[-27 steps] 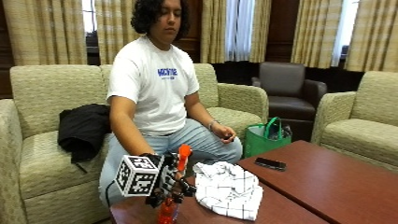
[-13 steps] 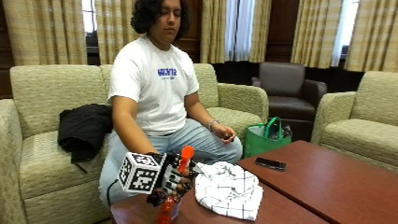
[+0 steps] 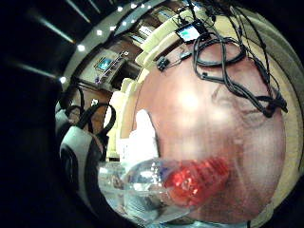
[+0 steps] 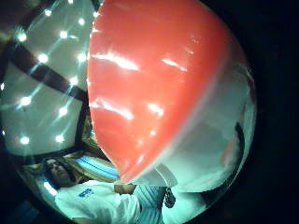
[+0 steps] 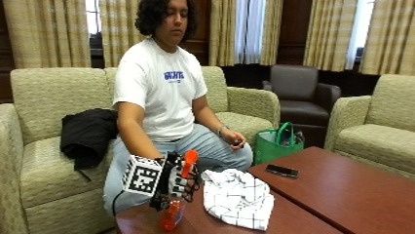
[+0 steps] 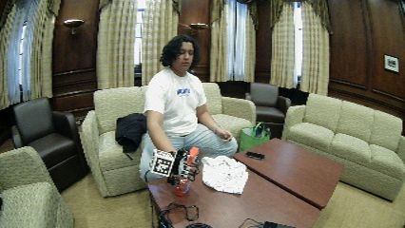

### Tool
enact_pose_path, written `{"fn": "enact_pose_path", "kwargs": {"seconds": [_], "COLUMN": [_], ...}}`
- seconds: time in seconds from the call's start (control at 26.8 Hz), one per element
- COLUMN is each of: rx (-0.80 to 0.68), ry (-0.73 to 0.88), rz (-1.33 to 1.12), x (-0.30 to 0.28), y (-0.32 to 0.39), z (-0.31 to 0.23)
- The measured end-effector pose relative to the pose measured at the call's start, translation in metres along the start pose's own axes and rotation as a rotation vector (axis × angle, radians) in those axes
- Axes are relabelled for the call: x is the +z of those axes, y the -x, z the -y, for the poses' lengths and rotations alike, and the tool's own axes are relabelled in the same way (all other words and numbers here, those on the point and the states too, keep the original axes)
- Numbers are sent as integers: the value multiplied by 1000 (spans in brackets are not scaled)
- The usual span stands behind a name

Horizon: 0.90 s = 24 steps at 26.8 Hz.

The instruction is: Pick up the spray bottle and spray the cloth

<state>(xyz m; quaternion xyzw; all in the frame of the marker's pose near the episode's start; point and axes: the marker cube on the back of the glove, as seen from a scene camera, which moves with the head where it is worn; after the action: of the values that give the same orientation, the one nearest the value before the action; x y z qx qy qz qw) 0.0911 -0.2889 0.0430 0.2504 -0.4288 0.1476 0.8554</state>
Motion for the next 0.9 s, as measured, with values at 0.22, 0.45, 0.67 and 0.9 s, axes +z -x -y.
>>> {"fn": "enact_pose_path", "kwargs": {"seconds": [0.22, 0.45, 0.67, 0.9], "rx": [-7, -4, -22, -44], "ry": [154, 399, 570, 658], "rz": [19, -32, -324, -637], "x": [-10, -9, 1, 19], "y": [22, 52, 73, 87], "z": [-1, -11, -18, -17]}}
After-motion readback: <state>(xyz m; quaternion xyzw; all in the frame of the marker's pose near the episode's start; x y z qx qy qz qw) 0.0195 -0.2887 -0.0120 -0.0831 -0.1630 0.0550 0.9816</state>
